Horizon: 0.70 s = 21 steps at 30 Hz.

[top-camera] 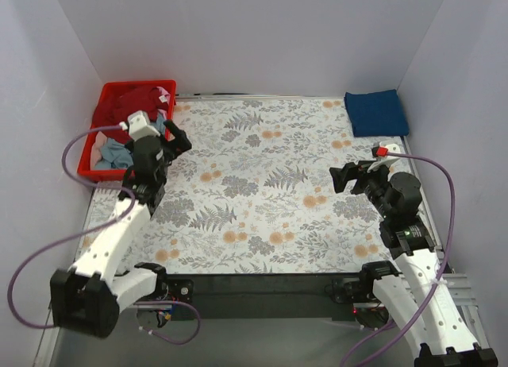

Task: Fold and stack the t-shirts
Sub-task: Grab the tshirt from the pile

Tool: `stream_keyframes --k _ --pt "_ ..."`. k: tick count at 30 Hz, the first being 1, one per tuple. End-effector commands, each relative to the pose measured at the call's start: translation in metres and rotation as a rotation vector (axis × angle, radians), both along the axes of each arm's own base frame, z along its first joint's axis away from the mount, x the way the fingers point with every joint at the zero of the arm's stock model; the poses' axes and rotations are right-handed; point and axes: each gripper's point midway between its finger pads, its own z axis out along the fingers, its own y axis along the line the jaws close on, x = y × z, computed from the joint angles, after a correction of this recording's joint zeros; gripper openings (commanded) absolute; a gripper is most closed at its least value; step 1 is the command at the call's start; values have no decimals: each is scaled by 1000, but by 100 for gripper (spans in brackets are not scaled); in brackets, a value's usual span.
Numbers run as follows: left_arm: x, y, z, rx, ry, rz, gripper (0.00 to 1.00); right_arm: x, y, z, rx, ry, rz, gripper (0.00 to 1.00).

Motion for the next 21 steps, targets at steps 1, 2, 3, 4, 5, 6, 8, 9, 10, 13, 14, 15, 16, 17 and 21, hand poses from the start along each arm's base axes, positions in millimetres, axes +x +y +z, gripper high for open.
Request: stream_keyframes --k 1,2,3,4,5,6,8,9,10,13,14,15,16,17,21 --pt "56 13 22 40 43 97 98 -1 12 15 45 -35 56 98" --pt "75 16 -6 70 148 114 98 -1 13 13 45 -32 62 98" --pt "91 20 10 72 152 141 98 -2 13 13 45 -32 65 98" --pt "101 39 8 76 173 207 98 -3 14 10 45 -28 70 98" --pt "111 47 5 80 189 235 98 -5 16 11 46 -35 82 98" --pt "127 64 -16 89 241 279 98 -6 16 8 48 -27 85 98" --pt "149 82 -7 73 224 326 98 -8 19 5 52 -20 98 98" --pt "161 97 -28 63 269 357 98 -8 19 2 51 -16 101 98" --pt "174 102 -19 46 248 365 98 -8 19 1 53 -13 102 98" --pt "197 132 -34 21 276 422 98 -10 21 -3 53 -2 113 99" --pt "202 137 -37 19 278 430 98 -10 22 -5 53 1 120 98" --pt "207 144 -40 13 274 437 98 -10 22 -6 52 4 120 98" --pt "214 147 -55 13 293 434 98 -10 22 -7 52 7 122 98" --pt "222 150 -57 6 287 430 98 -11 23 -10 49 12 126 98" --pt "241 164 -86 -13 322 430 93 -13 26 -13 48 21 144 98"
